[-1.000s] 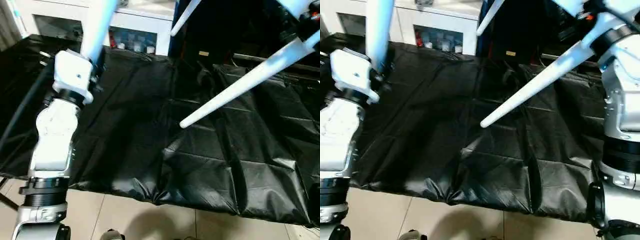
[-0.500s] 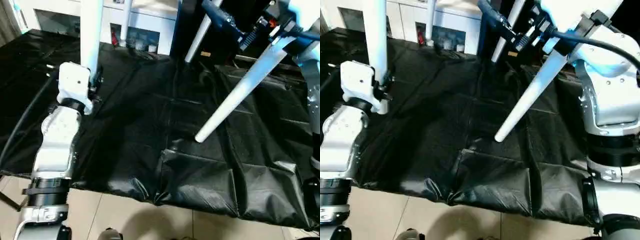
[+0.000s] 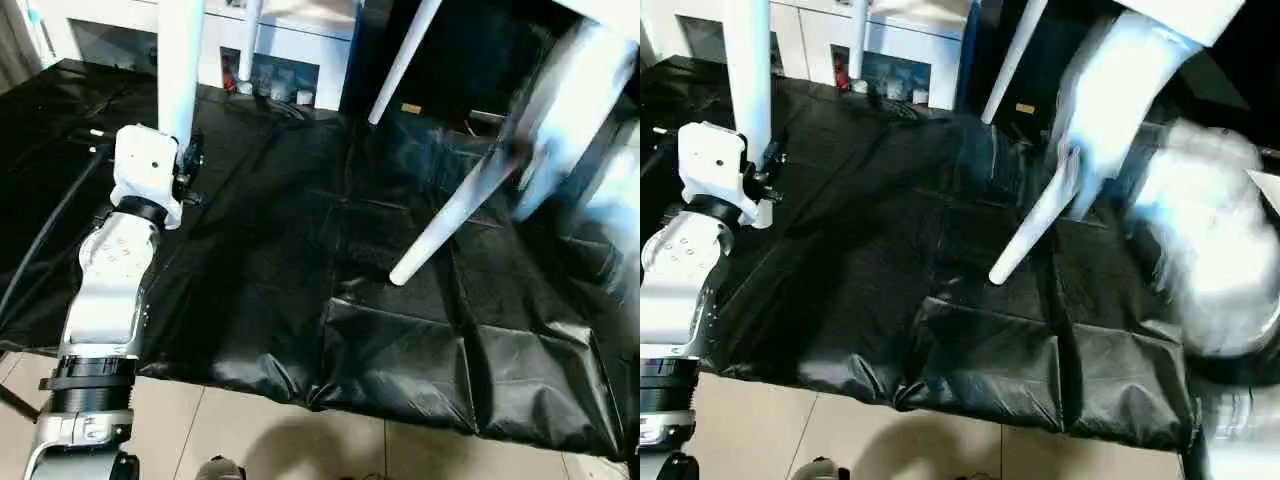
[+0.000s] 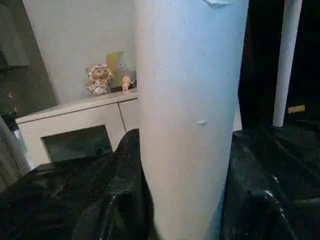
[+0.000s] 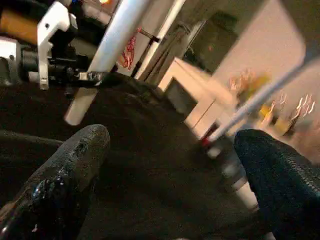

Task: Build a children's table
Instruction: Flip table

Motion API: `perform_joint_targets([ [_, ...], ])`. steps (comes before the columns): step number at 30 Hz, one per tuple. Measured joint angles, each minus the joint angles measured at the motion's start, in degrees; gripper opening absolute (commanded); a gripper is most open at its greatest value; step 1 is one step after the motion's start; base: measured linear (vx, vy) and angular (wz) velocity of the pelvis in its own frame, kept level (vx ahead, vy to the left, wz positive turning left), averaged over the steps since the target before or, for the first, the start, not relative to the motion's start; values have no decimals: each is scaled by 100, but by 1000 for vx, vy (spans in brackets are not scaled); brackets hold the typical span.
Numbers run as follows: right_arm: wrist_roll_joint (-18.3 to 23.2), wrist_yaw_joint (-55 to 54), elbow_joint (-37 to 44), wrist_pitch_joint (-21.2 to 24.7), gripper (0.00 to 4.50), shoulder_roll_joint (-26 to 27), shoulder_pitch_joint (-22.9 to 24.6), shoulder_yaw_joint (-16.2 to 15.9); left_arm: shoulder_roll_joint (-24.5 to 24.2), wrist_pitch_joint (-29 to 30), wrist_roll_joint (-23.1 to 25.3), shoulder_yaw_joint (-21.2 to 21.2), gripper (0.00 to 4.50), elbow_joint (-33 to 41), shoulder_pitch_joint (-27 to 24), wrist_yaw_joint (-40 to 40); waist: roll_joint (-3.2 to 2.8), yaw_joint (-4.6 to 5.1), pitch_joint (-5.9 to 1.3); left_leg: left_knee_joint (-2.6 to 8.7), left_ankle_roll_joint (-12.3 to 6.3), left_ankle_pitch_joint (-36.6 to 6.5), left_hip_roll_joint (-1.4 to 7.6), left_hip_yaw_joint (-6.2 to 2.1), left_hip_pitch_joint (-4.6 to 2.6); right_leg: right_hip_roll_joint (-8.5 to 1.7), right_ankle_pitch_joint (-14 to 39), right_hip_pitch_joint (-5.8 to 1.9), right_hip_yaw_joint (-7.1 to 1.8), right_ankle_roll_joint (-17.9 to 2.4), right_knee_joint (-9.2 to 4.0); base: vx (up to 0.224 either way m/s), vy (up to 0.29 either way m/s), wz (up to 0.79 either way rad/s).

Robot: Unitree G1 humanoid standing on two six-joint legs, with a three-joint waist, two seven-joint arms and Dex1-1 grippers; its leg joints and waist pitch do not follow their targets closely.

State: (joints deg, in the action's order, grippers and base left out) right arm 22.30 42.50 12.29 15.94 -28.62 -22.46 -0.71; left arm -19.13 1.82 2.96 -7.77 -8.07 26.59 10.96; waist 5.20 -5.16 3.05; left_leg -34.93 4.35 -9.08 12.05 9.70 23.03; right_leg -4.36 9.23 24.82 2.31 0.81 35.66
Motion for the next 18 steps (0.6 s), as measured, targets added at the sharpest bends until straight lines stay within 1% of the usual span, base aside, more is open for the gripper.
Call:
perform_joint_targets([
  [2, -28, -92, -232, 55, 450, 34, 275, -8, -2, -25, -1, 8, 159, -2, 0, 1, -7, 1, 3, -1, 0, 0, 0, 0, 1, -1, 0, 1, -2, 1, 0, 0, 0, 0],
  [3, -74, -149, -312, 155, 450, 12, 490, -8, -2, -29, -5, 25, 159, -3, -1, 5, -2, -8, 0, 1, 0, 0, 0, -2, 0, -1, 2, -4, 3, 3, -4, 0, 0, 0],
  [4, -94, -168, -412, 219, 450, 12, 588, -21, -2, -30, -8, 21, 159, -8, -1, 5, -4, -6, 1, 0, 0, 0, 0, -2, 0, -1, 2, -4, 2, 3, -4, 0, 0, 0],
  [7, -221, -220, -456, 690, 450, -233, 1103, -122, 1, -33, -50, 48, 159, -18, -11, 21, -2, -28, 0, 2, 0, 0, 1, -3, 1, -2, 2, -12, 2, 3, -13, 0, 0, 0],
  [8, -280, -255, -534, 885, 450, -318, 1319, -150, 0, -42, -60, 43, 159, -18, -39, 24, -2, -26, 0, 5, -1, -1, 1, -2, 0, -2, 2, -17, 3, 4, -25, 0, 0, 0],
  [9, -312, -303, -644, 991, 450, -316, 1398, -154, 0, -49, -72, 32, 159, -17, -75, 23, -3, -13, 1, 7, -1, 0, 0, -2, 0, -2, 1, -18, 3, 4, -31, 0, 0, 0],
  [11, -455, -484, -826, 1114, 450, -312, 1413, -152, 0, -49, -93, 1, 159, -18, -138, 16, -5, 18, 2, 6, -1, 0, -1, -1, 0, -2, -3, -15, 3, 6, -33, 0, 0, 0],
  [14, -551, -771, -985, 1228, 450, -264, 1260, -123, 1, -50, -101, 20, 159, -17, -150, 20, -2, 14, 0, 6, 0, 0, -1, -2, -3, -1, -4, -16, 5, 7, -33, 0, 0, 0],
  [16, -692, -996, -1257, 1209, 450, -127, 1054, -69, 0, -51, -106, 21, 159, -16, -157, 23, 0, 16, -1, 5, 0, 0, -4, -2, -5, -1, -4, -16, 6, 7, -35, 0, 0, 0],
  [17, -724, -1111, -1389, 1142, 450, -39, 984, -35, -3, -58, -111, 32, 159, -7, -168, 30, 2, 14, -2, 6, 0, 0, -4, -2, -6, -1, -4, -18, 6, 7, -35, 0, 0, 0],
  [18, -720, -1262, -1586, 1018, 450, 158, 857, 61, -5, -58, -111, 27, 159, -8, -184, 35, 5, 17, -4, 5, 0, 0, -4, -2, -7, -1, -4, -17, 6, 7, -33, 0, 0, 0],
])
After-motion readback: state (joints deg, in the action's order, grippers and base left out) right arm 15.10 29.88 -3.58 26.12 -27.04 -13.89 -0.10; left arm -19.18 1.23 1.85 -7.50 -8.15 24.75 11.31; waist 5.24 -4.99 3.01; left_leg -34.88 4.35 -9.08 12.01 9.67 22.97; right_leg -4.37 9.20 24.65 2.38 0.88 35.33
